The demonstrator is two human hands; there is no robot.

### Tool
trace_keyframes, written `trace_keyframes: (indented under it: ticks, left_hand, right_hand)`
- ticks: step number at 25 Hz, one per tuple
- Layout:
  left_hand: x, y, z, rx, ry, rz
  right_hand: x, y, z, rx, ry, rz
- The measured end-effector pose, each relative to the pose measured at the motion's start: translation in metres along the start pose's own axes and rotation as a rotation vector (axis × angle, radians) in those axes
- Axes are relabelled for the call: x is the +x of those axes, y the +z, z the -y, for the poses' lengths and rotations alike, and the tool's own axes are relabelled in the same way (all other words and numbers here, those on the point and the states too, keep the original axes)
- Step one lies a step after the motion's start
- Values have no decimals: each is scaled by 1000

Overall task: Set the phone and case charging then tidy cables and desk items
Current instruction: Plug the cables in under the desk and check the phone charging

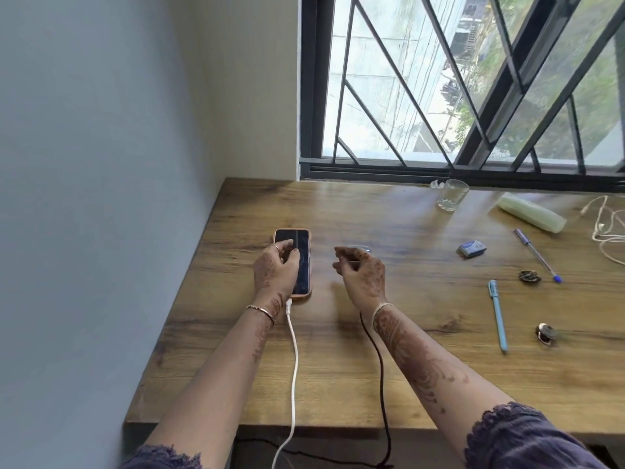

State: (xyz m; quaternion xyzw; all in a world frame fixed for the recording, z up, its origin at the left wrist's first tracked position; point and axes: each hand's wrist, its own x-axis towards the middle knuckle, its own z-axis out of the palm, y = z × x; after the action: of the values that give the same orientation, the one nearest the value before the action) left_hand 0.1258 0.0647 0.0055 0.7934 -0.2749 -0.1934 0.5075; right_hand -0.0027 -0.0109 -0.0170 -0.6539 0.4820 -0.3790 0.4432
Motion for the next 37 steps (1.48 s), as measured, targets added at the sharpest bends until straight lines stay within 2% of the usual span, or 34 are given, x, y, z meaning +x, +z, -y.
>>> trace_keyframes:
  ticks: [3, 7, 11, 17, 22, 29, 37]
  left_hand:
    - [-4, 22, -10, 16, 96, 23]
    - [-8, 53, -18, 45, 147, 137]
    - [-19, 83, -12, 262, 162, 219]
    - [-17, 103, 2, 395, 155, 172]
    - [-11, 109, 7, 400, 172, 134]
    - [-19, 107, 9, 137, 194, 58]
    - [-21, 105, 8, 30, 207, 49]
  right_hand:
    - [14, -24, -7, 13, 8, -52]
    - [31, -55, -22, -154, -32, -88]
    - [42, -72, -45, -409, -130, 61]
    - [43, -70, -62, -732, -224, 223]
    - [47, -69, -63, -725, -257, 209]
    - [46, -69, -66, -658, -273, 145]
    - [48, -70, -69, -583, -291, 127]
